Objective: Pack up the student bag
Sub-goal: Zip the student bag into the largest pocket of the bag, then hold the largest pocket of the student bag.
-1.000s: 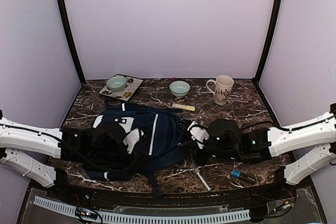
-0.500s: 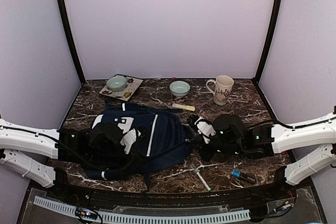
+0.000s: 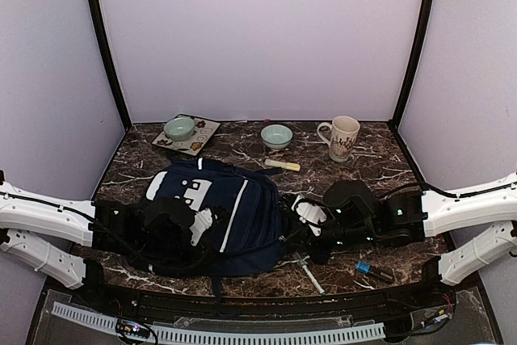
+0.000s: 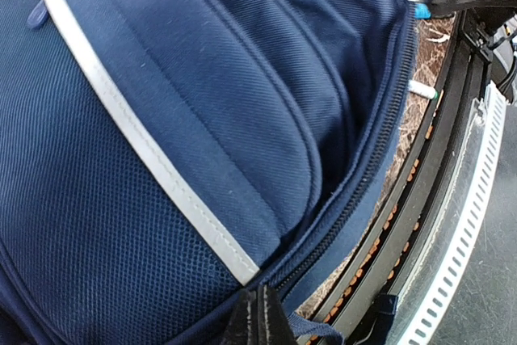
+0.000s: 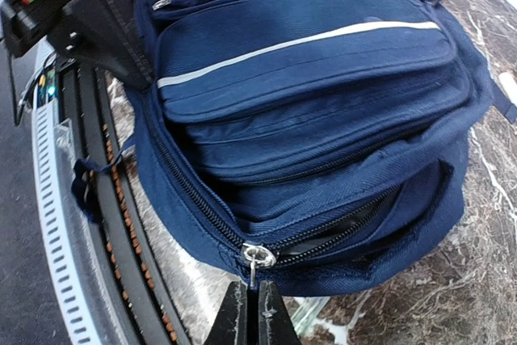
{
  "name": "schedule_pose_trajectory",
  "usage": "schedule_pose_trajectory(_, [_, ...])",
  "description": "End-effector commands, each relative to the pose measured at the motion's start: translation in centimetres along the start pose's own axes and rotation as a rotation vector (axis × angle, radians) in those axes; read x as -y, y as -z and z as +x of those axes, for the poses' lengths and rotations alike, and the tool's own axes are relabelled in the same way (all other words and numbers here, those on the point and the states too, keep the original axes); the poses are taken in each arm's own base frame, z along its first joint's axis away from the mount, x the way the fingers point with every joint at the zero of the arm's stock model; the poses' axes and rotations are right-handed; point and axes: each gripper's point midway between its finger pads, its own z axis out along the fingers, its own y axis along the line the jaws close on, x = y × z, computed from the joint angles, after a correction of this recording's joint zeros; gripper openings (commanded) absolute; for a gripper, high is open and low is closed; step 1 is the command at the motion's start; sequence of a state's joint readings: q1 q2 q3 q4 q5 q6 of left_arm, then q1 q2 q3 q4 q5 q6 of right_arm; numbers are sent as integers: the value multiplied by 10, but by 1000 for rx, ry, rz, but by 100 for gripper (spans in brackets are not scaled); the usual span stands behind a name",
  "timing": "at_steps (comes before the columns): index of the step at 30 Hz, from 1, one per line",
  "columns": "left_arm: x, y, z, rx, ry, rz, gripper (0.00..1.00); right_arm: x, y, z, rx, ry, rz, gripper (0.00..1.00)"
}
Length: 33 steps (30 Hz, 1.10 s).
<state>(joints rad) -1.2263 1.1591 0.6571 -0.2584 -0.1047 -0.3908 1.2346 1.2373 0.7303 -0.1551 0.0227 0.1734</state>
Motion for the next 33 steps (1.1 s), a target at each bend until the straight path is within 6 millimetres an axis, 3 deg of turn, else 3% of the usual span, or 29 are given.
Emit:
schedule_pose_trajectory(1, [-20,0,-13,40,7,-107,0,-37,29,-32,68,60,-113,0])
schedule_pose_trajectory(10, [-11,-18,-57,66,-97,-125,0,-48,57,-33,45,52,-155,0])
schedule_pose_trajectory(16, [-15,-43,-72,-17,-137,-149,0,-49,58,-41,53,34,-156,0])
schedule_pose_trajectory(21, [-15,-34,-80,-31,-136,-162,1,-42,57,-52,83,30,-109,0])
schedule_pose_trajectory(23, [-15,-23,-80,-27,-143,-154,13,-38,56,-55,99,32,-81,0])
schedule_pose_trajectory(28, [-9,4,-81,-15,-170,-114,65,-32,54,-56,109,52,-48,0])
schedule_pose_trajectory(30, [3,16,-89,30,-218,-55,70,-31,54,-57,113,67,-39,0])
schedule_pose_trajectory(33, [26,30,-99,118,-311,43,70,-29,55,-63,129,90,-26,0])
